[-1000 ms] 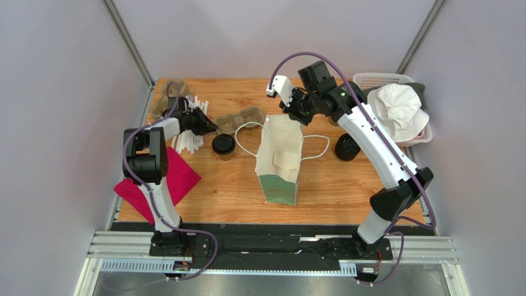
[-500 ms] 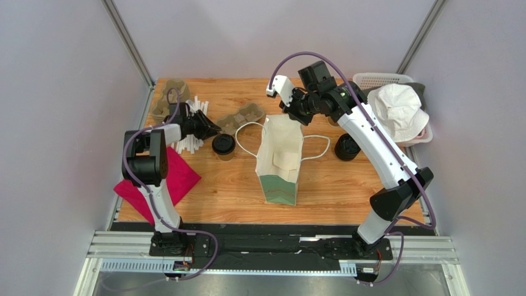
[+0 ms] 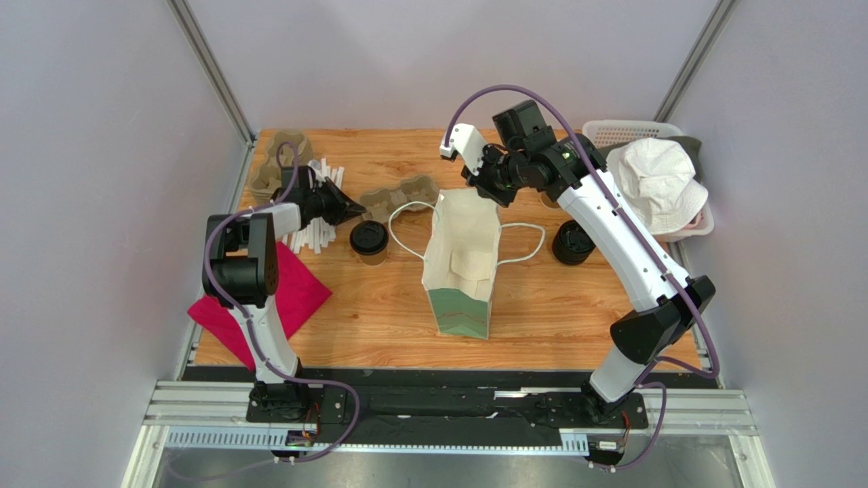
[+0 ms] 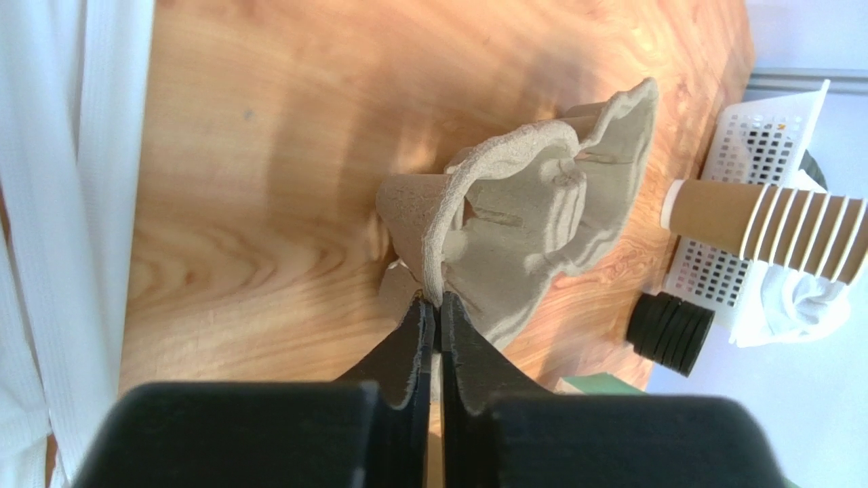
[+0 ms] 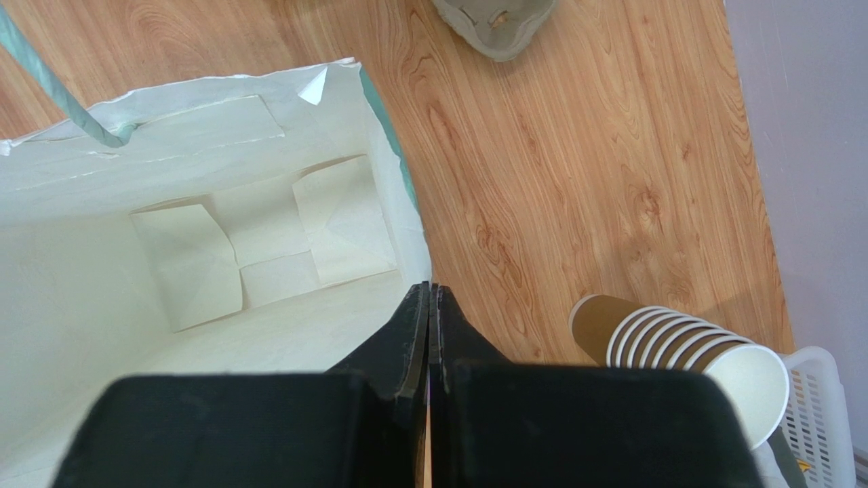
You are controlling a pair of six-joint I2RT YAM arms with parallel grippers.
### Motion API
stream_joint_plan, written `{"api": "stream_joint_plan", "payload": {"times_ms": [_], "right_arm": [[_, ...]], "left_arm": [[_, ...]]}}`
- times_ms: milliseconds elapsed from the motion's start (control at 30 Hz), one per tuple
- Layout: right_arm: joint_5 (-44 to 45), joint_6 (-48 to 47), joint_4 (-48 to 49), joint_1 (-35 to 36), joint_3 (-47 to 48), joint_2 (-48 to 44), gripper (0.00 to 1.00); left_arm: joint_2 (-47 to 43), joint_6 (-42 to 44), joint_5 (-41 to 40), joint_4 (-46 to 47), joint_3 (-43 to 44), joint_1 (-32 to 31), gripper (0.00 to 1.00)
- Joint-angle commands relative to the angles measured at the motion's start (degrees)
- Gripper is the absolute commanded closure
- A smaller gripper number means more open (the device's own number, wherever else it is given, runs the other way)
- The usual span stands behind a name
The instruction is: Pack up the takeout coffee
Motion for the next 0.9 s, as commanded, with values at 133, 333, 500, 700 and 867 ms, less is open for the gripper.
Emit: {"api": "stream_joint_plan", "payload": {"times_ms": [133, 333, 500, 700, 867], "right_arm": [[0.3, 2.04, 0.96, -2.05, -0.16, -3.32, 1.0], [0.31, 2.13, 0.08, -5.82, -0.87, -7.01, 1.0], [-0.14, 2.04, -0.27, -8.29, -3.84, -12.19, 1.0], [-0.22, 2.39, -0.45, -8.91, -6.67, -16.94, 1.0], [-2.33, 3.09, -1.59, -8.91, -7.46, -20.11, 1.0]], "left_arm": [[-2.77, 2.25, 1.46, -0.67, 7.09, -0.27, 1.0], [-9.27, 9.71, 1.81, -11.01, 16.05, -0.35, 1.0], [-16.83, 19.38, 1.46, -22.69, 21.86, -1.06, 1.0], [-29.57, 35.71, 0.67, -39.29, 24.41, -4.3, 1.0], [-38.46, 57.03, 0.48, -56.89, 26.35, -7.56, 1.0]]}}
